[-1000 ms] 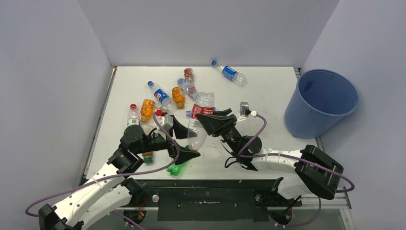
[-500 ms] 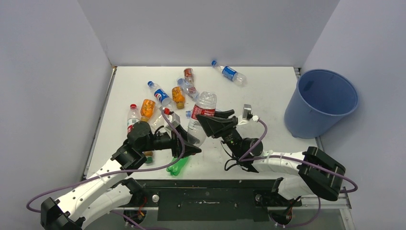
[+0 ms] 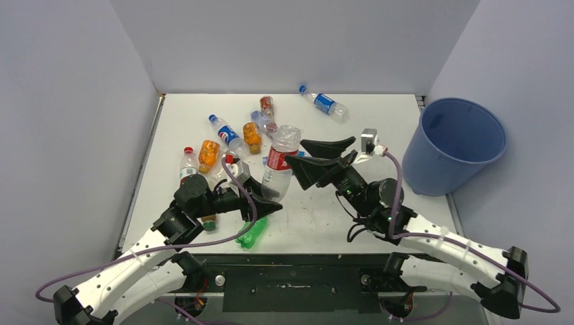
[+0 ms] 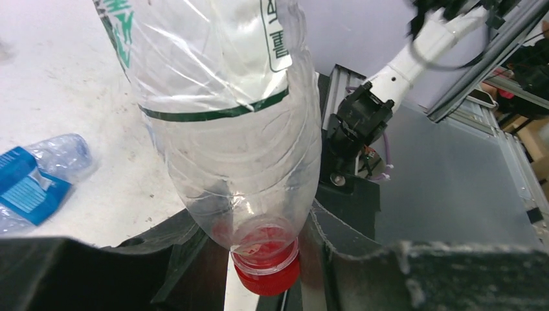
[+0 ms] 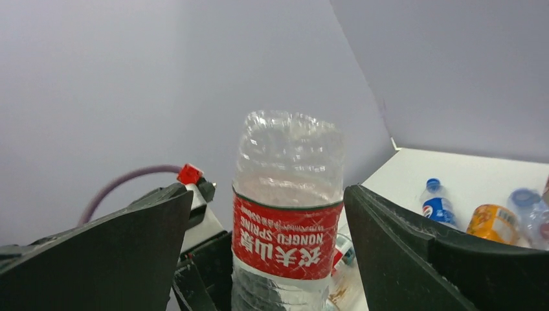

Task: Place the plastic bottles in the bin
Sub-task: Pick up the plastic bottle at the center of the board.

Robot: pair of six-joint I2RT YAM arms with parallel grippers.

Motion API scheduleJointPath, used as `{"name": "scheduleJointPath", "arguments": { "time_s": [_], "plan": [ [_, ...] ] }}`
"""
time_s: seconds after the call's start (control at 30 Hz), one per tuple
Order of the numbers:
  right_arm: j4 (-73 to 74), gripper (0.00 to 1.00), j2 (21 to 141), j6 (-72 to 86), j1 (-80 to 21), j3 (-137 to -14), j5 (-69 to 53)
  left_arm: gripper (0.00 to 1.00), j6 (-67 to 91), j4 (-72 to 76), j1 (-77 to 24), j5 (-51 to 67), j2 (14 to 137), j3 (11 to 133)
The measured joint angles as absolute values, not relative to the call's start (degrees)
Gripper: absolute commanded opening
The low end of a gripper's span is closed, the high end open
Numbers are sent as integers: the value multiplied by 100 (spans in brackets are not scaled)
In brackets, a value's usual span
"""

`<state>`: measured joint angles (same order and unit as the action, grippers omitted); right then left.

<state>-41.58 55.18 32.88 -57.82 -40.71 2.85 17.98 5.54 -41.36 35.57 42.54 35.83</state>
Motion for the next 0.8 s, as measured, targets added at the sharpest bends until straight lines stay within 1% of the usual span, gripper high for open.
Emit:
{"name": "scheduleJointPath", "arguments": {
  "time_s": [0.13, 0.23, 0.33, 0.5, 0.53, 0.6, 0.63, 0.67, 0.73, 0.77, 0.8],
  "plan": [
    [-2294, 90, 5153, 2915, -5782, -5137, 432, 0, 1658, 530, -4206, 3282, 4165, 3583],
    [-1087, 90, 5376, 2718, -5782, -6086, 473, 0, 1546, 464, -4276, 3116, 4176, 3583],
    [-209, 90, 5793, 2589, -5782, -6845, 473, 0, 1439, 447, -4375, 2993, 4176, 3583],
    [797, 90, 6359, 2510, -5780, -7118, 517, 0, 1293, 362, -4547, 2786, 4158, 3583],
    [950, 91, 6460, 2508, -5780, -7164, 515, 0, 1280, 263, -4571, 2733, 4154, 3579],
    [1260, 96, 6617, 2506, -5793, -7293, 515, 0, 1258, 176, -4584, 2687, 4158, 3570],
    [1330, 97, 6650, 2506, -5793, -7328, 515, 0, 1249, 145, -4598, 2665, 4158, 3570],
    [1428, 89, 6670, 2499, -5791, -7369, 517, 0, 1236, 137, -4609, 2652, 4160, 3570],
    [1507, 68, 6663, 2493, -5791, -7393, 515, 0, 1205, 132, -4630, 2646, 4163, 3570],
    [1509, 59, 6654, 2486, -5804, -7393, 504, 2, 1184, 130, -4648, 2624, 4165, 3570],
    [1516, 53, 6652, 2495, -5822, -7393, 489, 18, 1170, 117, -4659, 2602, 4171, 3570]
  ]
}}
